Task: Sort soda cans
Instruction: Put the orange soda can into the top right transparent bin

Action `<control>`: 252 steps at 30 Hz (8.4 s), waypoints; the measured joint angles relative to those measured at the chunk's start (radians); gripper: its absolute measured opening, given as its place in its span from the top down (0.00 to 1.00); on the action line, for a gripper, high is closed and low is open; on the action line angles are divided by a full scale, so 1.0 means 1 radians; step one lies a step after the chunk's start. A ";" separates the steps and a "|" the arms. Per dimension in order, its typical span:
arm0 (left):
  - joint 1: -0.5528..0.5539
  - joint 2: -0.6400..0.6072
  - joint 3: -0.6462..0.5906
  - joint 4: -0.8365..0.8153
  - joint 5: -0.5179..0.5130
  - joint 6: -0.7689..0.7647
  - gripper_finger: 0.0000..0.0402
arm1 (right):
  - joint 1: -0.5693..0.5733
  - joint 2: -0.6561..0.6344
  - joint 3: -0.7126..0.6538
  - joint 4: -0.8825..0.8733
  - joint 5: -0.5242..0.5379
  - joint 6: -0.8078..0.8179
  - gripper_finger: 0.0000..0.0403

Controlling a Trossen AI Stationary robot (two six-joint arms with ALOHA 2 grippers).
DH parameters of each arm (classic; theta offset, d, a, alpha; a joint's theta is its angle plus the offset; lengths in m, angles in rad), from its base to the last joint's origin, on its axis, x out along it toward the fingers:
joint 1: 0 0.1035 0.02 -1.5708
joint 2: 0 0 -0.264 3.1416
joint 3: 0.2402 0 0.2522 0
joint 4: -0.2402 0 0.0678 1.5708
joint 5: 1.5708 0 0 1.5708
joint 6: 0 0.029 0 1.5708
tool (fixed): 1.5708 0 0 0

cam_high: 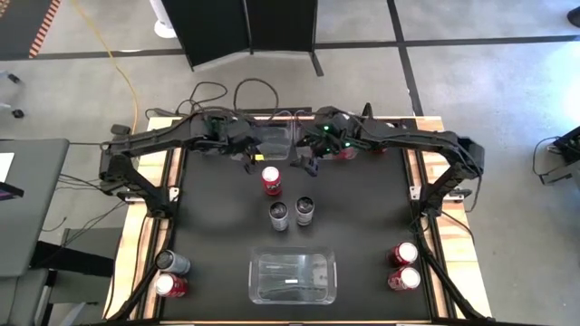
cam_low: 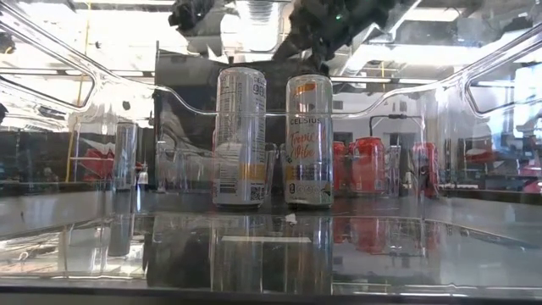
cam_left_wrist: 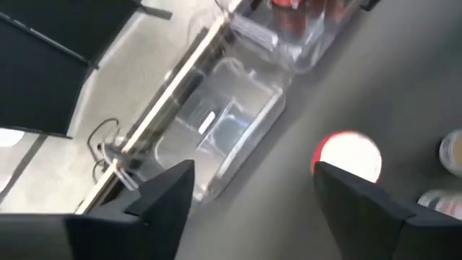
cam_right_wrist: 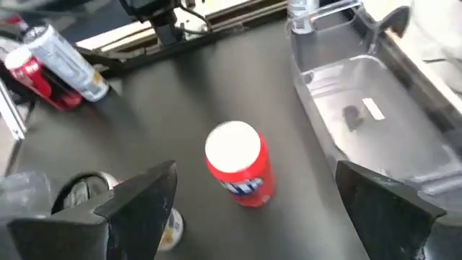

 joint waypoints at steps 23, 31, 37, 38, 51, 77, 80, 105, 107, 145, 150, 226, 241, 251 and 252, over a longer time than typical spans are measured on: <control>-0.039 -0.436 -0.677 0.557 0.151 -0.068 0.57 | 0.042 0.064 0.000 0.163 0.010 0.044 0.07; -0.040 -0.436 -0.902 0.769 0.230 -0.067 0.57 | 0.036 0.064 0.000 0.161 0.050 0.114 0.10; -0.039 -0.422 -0.917 0.774 0.232 -0.041 0.57 | 0.015 0.089 -0.001 0.154 0.050 0.121 0.10; -0.039 -0.422 -0.920 0.787 0.232 -0.012 0.57 | 0.013 0.107 0.000 0.172 0.038 0.121 0.10; -0.037 -0.422 -1.076 1.088 0.231 0.105 0.57 | 0.056 0.209 0.000 0.196 -0.032 -0.034 0.04; -0.025 -0.422 -1.130 1.230 0.257 0.109 0.57 | 0.064 0.326 0.021 0.262 0.019 -0.150 0.01; -0.025 -0.422 -1.130 1.232 0.257 0.111 0.57 | 0.064 0.346 0.022 0.266 0.018 -0.153 0.01; -0.026 -0.422 -1.129 1.208 0.257 0.067 0.57 | 0.065 0.348 0.020 0.269 0.021 -0.042 0.30; -0.026 -0.422 -1.129 1.207 0.257 0.056 0.57 | 0.059 0.320 0.016 0.250 0.024 -0.040 0.31; -0.023 -0.422 -1.129 1.190 0.256 0.062 0.57 | -0.264 -0.118 -0.447 0.221 0.239 -0.016 0.33; -0.018 -0.422 -1.129 1.190 0.256 0.067 0.57 | -0.278 -0.109 -0.448 0.238 0.253 -0.021 0.33; -0.007 -0.421 -1.129 1.142 0.256 0.034 0.57 | -0.161 0.058 -0.119 0.358 0.178 0.205 0.23; -0.007 -0.421 -1.129 1.139 0.256 -0.068 0.57 | -0.139 0.360 0.280 -0.168 0.246 0.249 0.60; -0.008 -0.421 -1.129 1.138 0.256 -0.064 0.57 | -0.139 0.357 0.283 -0.392 0.253 0.261 0.86; -0.008 -0.421 -1.129 1.138 0.256 -0.063 0.57 | -0.139 0.358 0.280 -0.412 0.253 0.259 0.87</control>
